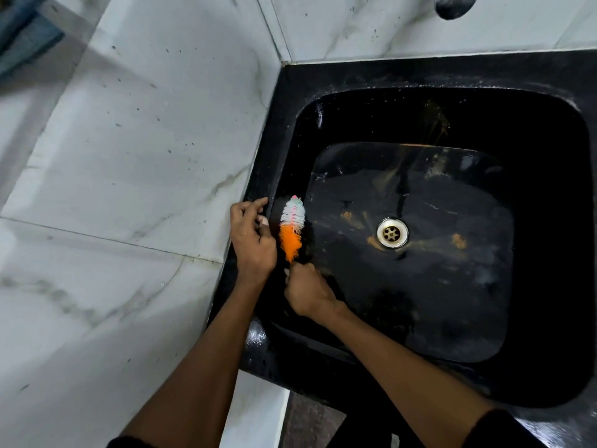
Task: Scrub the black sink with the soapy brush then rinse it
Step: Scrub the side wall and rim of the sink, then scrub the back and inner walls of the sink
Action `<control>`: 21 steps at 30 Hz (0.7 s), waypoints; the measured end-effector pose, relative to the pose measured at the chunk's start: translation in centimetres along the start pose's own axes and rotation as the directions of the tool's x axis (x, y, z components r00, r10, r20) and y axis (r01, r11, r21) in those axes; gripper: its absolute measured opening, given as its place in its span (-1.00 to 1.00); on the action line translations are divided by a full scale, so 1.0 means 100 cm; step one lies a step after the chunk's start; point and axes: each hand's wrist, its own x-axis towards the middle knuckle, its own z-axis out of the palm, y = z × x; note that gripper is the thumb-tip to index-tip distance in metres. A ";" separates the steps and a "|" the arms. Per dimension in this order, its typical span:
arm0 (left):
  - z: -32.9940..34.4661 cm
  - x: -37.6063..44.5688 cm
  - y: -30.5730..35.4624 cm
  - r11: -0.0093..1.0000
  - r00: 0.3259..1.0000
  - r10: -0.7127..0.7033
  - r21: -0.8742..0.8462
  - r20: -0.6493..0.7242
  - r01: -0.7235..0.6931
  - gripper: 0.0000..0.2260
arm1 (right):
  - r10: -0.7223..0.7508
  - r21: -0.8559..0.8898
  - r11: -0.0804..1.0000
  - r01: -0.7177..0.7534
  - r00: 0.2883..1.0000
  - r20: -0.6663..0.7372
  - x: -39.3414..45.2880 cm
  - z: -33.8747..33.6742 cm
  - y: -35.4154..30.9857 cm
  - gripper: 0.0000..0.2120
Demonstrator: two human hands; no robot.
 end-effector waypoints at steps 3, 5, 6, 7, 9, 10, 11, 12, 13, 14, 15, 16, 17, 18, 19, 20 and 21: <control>0.001 -0.001 0.000 1.000 1.000 0.006 0.010 0.008 -0.006 -0.61 | 0.020 -0.043 0.999 -0.019 1.000 0.020 0.006 -0.008 0.004 -0.80; 0.002 0.000 -0.002 0.999 1.000 0.016 0.027 0.009 -0.016 -0.61 | -0.011 0.022 1.000 0.012 0.998 -0.054 0.014 -0.015 -0.004 -0.79; 0.003 0.000 -0.002 0.999 1.000 0.012 0.042 0.007 -0.013 -0.60 | -0.019 0.053 0.998 0.025 0.995 -0.097 0.019 -0.019 -0.009 -0.77; 0.003 0.001 -0.002 0.998 1.000 0.005 0.059 0.007 -0.006 -0.59 | -0.015 0.075 0.997 0.025 0.992 -0.122 0.024 -0.023 -0.013 -0.77; 0.005 0.003 0.000 0.995 1.000 -0.007 0.102 0.027 0.004 -0.55 | 0.030 0.085 0.996 -0.020 0.992 -0.121 0.038 -0.034 -0.017 -0.80; 0.005 0.005 0.002 0.992 0.999 -0.008 0.125 0.045 0.002 -0.52 | 0.061 0.085 0.995 -0.051 0.992 -0.115 0.047 -0.041 -0.018 -0.82; 0.006 0.009 0.004 0.990 0.998 -0.004 0.143 0.066 -0.006 -0.50 | 0.082 0.092 0.993 -0.071 0.989 -0.126 0.056 -0.049 -0.018 -0.82; 0.008 0.014 0.006 0.987 0.996 0.005 0.158 0.089 -0.019 -0.49 | 0.088 0.105 0.992 -0.072 0.983 -0.163 0.065 -0.058 -0.019 -0.81; 0.012 0.022 0.009 0.985 0.993 0.016 0.171 0.113 -0.035 -0.47 | 0.079 0.112 0.992 -0.055 0.972 -0.221 0.076 -0.067 -0.022 -0.79; 0.015 0.031 0.013 0.980 0.990 0.029 0.190 0.138 -0.055 -0.46 | 0.059 0.101 0.994 -0.032 0.959 -0.278 0.086 -0.077 -0.025 -0.77; 0.020 0.041 0.018 0.974 0.986 0.043 0.215 0.160 -0.077 -0.47 | 0.036 0.069 0.998 -0.015 0.948 -0.316 0.096 -0.087 -0.028 -0.75; 0.024 0.052 0.023 0.967 0.983 0.055 0.237 0.177 -0.097 -0.50 | 0.027 0.024 1.000 -0.020 0.945 -0.327 0.106 -0.096 -0.030 -0.73; 0.028 0.061 0.027 0.962 0.980 0.059 0.252 0.188 -0.106 -0.51 | 0.033 -0.031 0.999 -0.045 0.947 -0.318 0.113 -0.105 -0.030 -0.71; 0.031 0.069 0.029 0.960 0.980 0.060 0.259 0.190 -0.109 -0.52 | 0.044 -0.093 0.993 -0.076 0.949 -0.311 0.121 -0.113 -0.027 -0.69; 0.033 0.074 0.027 0.960 0.981 0.058 0.259 0.187 -0.106 -0.53 | 0.050 -0.155 0.982 -0.104 0.946 -0.319 0.125 -0.120 -0.023 -0.67; 0.035 0.077 0.025 0.962 0.982 0.059 0.251 0.178 -0.103 -0.53 | 0.048 -0.217 0.968 -0.129 0.938 -0.342 0.129 -0.129 -0.017 -0.66; 0.036 0.078 0.022 0.965 0.983 0.063 0.240 0.171 -0.104 -0.52 | 0.040 -0.277 0.949 -0.152 0.927 -0.372 0.131 -0.140 -0.009 -0.66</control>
